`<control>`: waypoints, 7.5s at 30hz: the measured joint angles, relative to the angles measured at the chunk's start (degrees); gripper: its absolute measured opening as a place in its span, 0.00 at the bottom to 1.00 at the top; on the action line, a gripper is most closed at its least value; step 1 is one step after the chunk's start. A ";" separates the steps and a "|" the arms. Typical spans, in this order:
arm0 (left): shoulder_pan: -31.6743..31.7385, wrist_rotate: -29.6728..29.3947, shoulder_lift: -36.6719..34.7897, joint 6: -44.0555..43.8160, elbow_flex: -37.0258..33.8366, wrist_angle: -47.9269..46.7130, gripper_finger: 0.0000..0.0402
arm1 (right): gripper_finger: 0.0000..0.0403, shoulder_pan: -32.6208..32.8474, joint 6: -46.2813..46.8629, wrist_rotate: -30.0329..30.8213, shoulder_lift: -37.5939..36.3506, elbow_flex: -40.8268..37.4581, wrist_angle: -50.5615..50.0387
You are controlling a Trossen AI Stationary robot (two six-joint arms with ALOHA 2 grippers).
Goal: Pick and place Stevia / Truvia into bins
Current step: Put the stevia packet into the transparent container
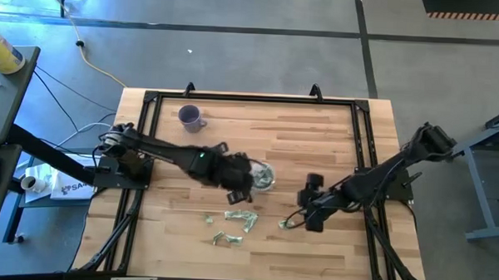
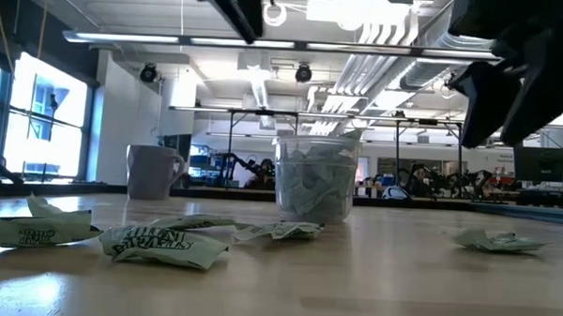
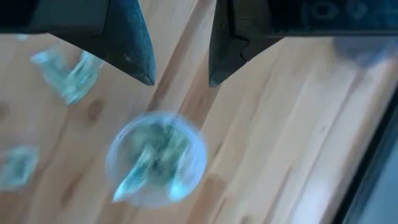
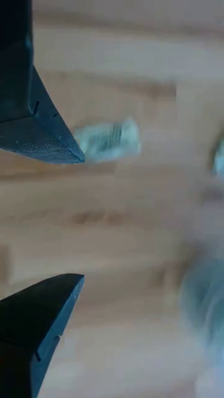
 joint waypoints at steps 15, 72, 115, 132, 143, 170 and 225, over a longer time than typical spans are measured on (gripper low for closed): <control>-7.31 -0.79 -5.82 -22.06 -16.80 -0.46 0.45 | 0.73 0.33 -8.70 -9.08 16.10 -0.23 14.19; -7.23 22.89 -37.06 -28.03 -67.70 48.56 0.45 | 0.32 -26.71 -20.65 -15.22 20.07 22.15 5.92; -12.17 19.26 -12.93 13.56 -62.39 58.42 0.33 | 0.79 -4.80 -4.59 4.20 12.24 21.70 -23.88; -3.20 13.59 -12.74 25.18 -41.95 43.92 0.06 | 0.79 8.51 23.71 13.40 12.28 21.11 -30.92; 14.14 21.45 -7.71 34.15 -34.01 51.79 0.07 | 0.79 11.22 31.33 17.23 12.28 21.11 -30.92; 12.31 21.12 4.20 30.01 -10.40 25.18 0.41 | 0.79 9.61 24.24 19.01 12.59 21.13 -31.62; 11.62 17.27 -2.28 30.90 -23.48 40.67 0.08 | 0.79 5.22 15.25 15.84 12.44 13.63 -15.70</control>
